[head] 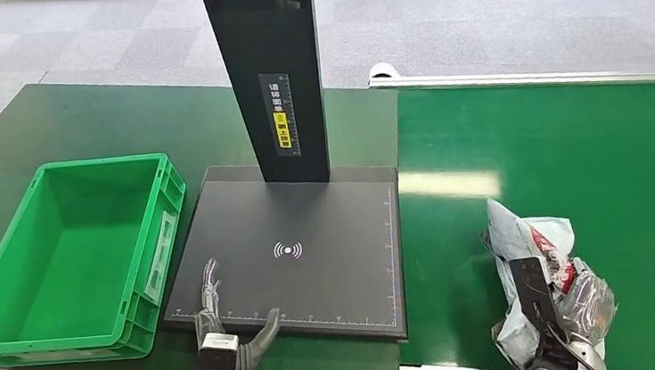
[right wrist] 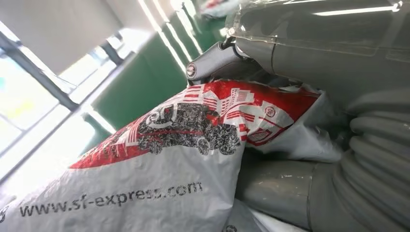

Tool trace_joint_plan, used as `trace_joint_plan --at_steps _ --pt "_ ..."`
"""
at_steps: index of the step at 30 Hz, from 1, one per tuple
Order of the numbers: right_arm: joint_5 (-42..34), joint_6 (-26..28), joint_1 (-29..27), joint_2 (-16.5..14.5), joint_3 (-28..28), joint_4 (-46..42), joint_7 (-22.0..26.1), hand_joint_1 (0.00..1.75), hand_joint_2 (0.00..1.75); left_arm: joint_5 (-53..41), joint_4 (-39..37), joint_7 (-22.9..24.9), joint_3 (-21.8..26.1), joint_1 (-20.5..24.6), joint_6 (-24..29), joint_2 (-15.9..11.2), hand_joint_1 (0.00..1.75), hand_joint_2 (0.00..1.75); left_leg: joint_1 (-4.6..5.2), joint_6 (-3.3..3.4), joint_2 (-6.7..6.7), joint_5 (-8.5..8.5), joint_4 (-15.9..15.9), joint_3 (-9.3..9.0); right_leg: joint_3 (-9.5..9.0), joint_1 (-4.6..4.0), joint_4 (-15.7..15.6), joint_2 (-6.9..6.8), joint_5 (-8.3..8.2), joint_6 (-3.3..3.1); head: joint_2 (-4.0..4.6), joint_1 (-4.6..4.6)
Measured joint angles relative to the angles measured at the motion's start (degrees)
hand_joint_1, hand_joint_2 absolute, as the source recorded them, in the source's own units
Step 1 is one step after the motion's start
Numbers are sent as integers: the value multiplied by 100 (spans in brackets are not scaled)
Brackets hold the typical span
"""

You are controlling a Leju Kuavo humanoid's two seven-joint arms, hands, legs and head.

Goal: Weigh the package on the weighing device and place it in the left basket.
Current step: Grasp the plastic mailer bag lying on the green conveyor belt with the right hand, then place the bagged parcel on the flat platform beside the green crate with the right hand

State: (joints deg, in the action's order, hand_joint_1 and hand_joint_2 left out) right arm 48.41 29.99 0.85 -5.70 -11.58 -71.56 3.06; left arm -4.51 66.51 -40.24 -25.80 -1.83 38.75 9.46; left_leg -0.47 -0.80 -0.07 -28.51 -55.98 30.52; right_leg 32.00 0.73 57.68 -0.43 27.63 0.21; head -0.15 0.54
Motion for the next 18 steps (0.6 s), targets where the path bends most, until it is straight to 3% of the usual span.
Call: trace_joint_plan --at_steps 5,10,18 --pt "-735 -422 133 -5 458 -771 437 175 175 55 9 0 -11 21 -80 -17 0 175 0 0 -1 0 0 4 3 0 0 0 0 0 1 -2" --pt "-1713 -1093 563 9 1105 -958 806 175 175 73 -40 0 -87 166 -290 -36 0 175 0 1 -2 3 0 5 3 0 0 2 -5 1 1 -2" --pt "-2288 -2187 1918 -161 2140 -2 497 175 175 -19 -396 0 -301 534 -485 10 0 175 -1 -1 -2 10 -1 4 5 -1 4 4 -7 1 1 -2"
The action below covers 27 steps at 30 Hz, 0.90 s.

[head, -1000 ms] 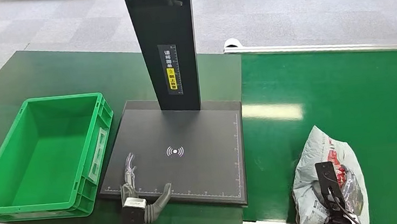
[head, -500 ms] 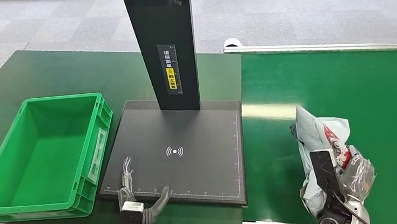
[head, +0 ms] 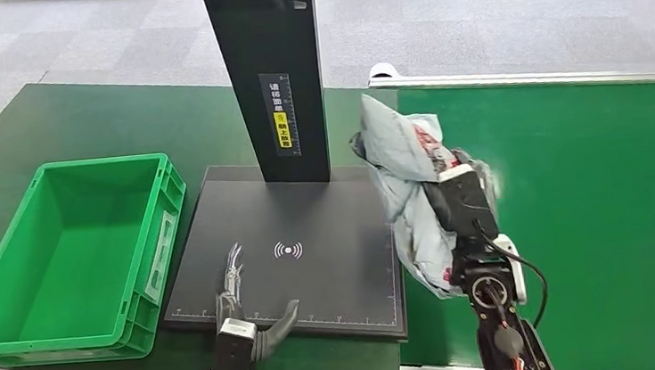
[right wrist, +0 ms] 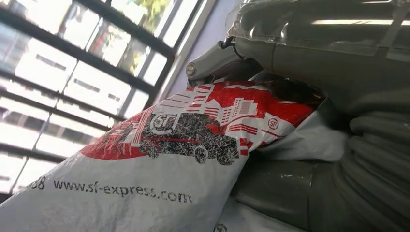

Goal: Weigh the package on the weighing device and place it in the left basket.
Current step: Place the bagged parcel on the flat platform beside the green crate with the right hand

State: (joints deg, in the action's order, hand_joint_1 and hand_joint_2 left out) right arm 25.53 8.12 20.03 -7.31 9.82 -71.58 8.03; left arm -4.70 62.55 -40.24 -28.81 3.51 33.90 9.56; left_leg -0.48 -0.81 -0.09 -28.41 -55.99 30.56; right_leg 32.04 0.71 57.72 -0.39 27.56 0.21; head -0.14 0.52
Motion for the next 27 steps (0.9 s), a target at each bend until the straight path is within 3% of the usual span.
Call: trace_joint_plan --at_steps 8,10,14,21,27 --pt "-271 -876 999 -424 697 1774 20 174 175 15 -245 0 -103 297 49 34 0 175 0 0 3 3 -2 20 -11 -1 3 -2 -3 1 0 0" --pt "-298 -921 1175 -535 835 2159 47 160 175 41 -266 0 -99 352 89 50 0 175 0 -1 4 3 -2 23 -10 -1 3 -2 -3 1 -1 0" --pt "-338 -1047 1423 -688 1042 2730 96 3 175 -10 -274 0 -58 456 157 45 0 175 0 -1 3 3 -2 23 -9 -1 3 -1 -3 1 0 0" --pt "-333 -1821 1585 -722 1473 3198 923 0 175 -516 -167 0 74 669 190 -44 0 175 0 -1 4 5 -4 22 -8 -1 3 -1 -3 2 1 0" --pt "-521 -1470 1431 -710 1626 2595 1460 0 175 -786 273 0 358 714 306 -63 0 175 0 0 3 6 -3 23 -7 -1 3 -1 -3 2 -1 -1"
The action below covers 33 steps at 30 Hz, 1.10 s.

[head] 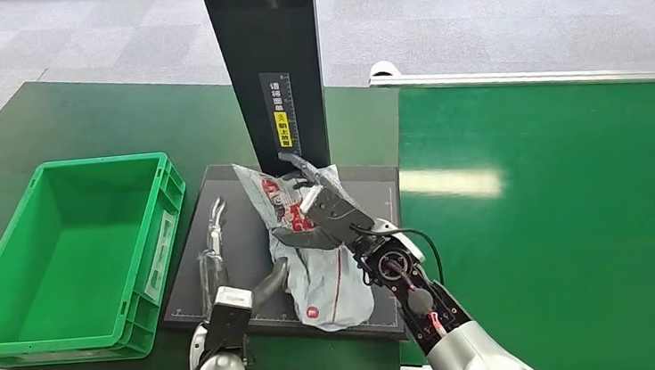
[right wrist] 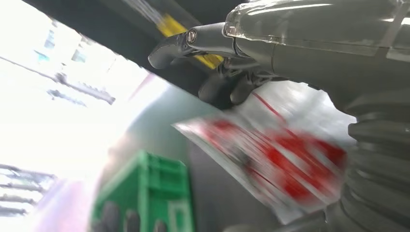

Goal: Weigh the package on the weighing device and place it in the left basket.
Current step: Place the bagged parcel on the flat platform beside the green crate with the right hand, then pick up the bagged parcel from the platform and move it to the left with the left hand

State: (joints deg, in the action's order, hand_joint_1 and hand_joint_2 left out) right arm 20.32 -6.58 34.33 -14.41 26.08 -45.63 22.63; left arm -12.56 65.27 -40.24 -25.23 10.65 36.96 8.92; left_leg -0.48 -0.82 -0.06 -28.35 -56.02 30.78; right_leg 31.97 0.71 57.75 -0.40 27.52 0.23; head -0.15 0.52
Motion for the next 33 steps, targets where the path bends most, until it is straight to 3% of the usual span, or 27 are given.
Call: trace_joint_plan --at_steps 4,7,9,11,16,22,26,33 --pt "269 922 -340 59 26 -1216 -3 0 175 140 428 0 293 -112 130 -17 0 175 0 0 0 0 0 0 2 0 0 0 1 0 1 -1" --pt "66 1387 -689 133 -24 -2247 23 0 175 186 601 54 478 -163 54 -15 0 175 0 0 1 -1 0 1 4 0 -1 -2 2 0 0 0" --pt "-210 1700 -938 193 -140 -2908 146 0 175 125 629 297 541 -155 -154 6 0 175 1 0 2 -1 -2 1 4 1 -3 -3 2 0 0 0" --pt "-445 2112 -1197 247 -314 -3538 343 0 175 -93 558 828 551 -84 -548 37 0 175 2 1 3 -1 -5 1 2 2 -4 -5 1 1 0 0" --pt "-614 2907 -1842 327 -791 -4952 920 0 175 -899 -136 1928 381 315 -1566 214 0 175 4 3 1 -2 -11 1 0 4 -4 -2 -5 9 1 -2" --pt "-641 3151 -2456 394 -968 -6040 1175 0 175 -1572 -1473 2415 123 858 -2255 491 0 175 3 3 1 -2 -10 0 -2 4 -4 -1 -5 9 0 1" --pt "-741 3076 -2671 415 -1022 -6343 1176 0 175 -1776 -2297 2506 45 1221 -2413 633 165 175 3 4 6 -2 -9 -7 -16 4 -4 -8 -4 9 0 1" --pt "-850 2955 -2779 414 -1161 -6480 1141 0 175 -1786 -3114 2388 52 1668 -2333 738 175 175 4 8 19 -3 -8 -62 -82 5 -7 -21 0 13 1 -1"
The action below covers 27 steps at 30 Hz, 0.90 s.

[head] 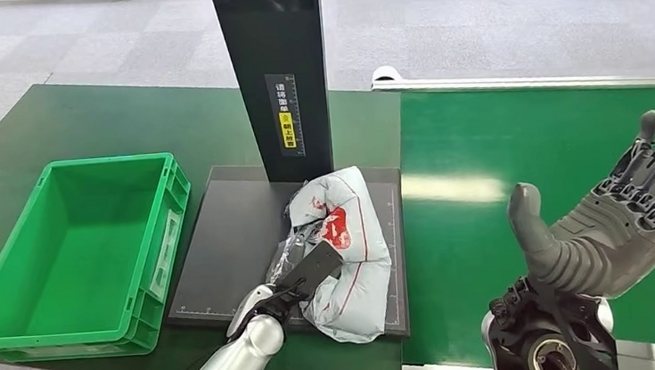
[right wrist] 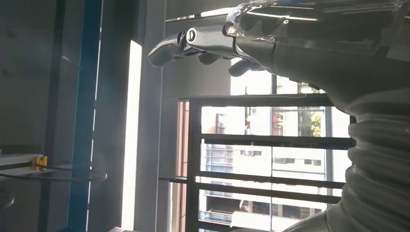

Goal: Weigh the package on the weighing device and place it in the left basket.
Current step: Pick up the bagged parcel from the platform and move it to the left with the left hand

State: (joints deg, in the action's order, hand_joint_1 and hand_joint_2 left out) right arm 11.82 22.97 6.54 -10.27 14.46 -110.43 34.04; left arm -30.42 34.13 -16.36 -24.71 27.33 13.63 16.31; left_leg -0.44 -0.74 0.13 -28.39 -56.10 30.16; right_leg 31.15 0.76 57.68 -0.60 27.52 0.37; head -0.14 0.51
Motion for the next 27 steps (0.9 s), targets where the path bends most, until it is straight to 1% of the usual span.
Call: trace_joint_plan --at_steps 2,5,9,11,15,18,21,24,27 --pt "0 0 -29 -1 -41 -13 -1 0 175 91 -77 -145 38 35 86 3 175 175 1 0 0 0 0 -12 -12 1 0 0 0 0 0 0" --pt "-6 0 -81 -1 -101 -38 6 0 175 347 -68 -503 172 9 196 8 175 175 1 1 -4 1 -1 -20 -18 1 0 2 -2 0 1 1" --pt "-16 0 -124 -1 -164 -51 19 0 175 792 322 -909 368 -189 230 9 175 175 0 1 -8 3 -1 -17 -10 0 0 5 -4 -1 0 0" --pt "-33 -3 -143 0 -189 -51 30 0 175 1053 781 -1018 430 -388 267 -9 175 175 -1 0 -11 3 -1 -8 2 -1 1 11 -4 -2 1 0" --pt "-193 -142 -205 1 -232 -51 38 0 175 1455 2063 -1040 460 -824 411 -134 175 175 -3 0 -17 3 -1 24 38 -3 3 21 -5 -2 -1 1" --pt "-316 -322 -263 2 -259 -50 28 0 175 1547 3042 -1163 478 -1085 656 -285 175 175 -4 0 -17 3 -1 48 60 -5 3 21 -5 -2 1 1" --pt "-391 -470 -308 -2 -293 -38 9 0 175 1495 3947 -1285 568 -1263 1010 -439 175 175 -5 -1 -17 4 -1 61 71 -5 4 21 -5 -2 1 1" --pt "-421 -545 -350 -9 -312 -1 -6 0 175 1381 4681 -1335 843 -1331 1366 -579 175 175 -5 -1 -18 4 -1 64 75 -6 4 21 -5 -2 1 1" --pt "-506 -573 -375 -10 -316 64 -12 0 175 1296 5100 -1328 1310 -1270 1588 -718 175 175 -6 -2 -18 5 -1 64 75 -7 4 20 -5 -3 -1 2"
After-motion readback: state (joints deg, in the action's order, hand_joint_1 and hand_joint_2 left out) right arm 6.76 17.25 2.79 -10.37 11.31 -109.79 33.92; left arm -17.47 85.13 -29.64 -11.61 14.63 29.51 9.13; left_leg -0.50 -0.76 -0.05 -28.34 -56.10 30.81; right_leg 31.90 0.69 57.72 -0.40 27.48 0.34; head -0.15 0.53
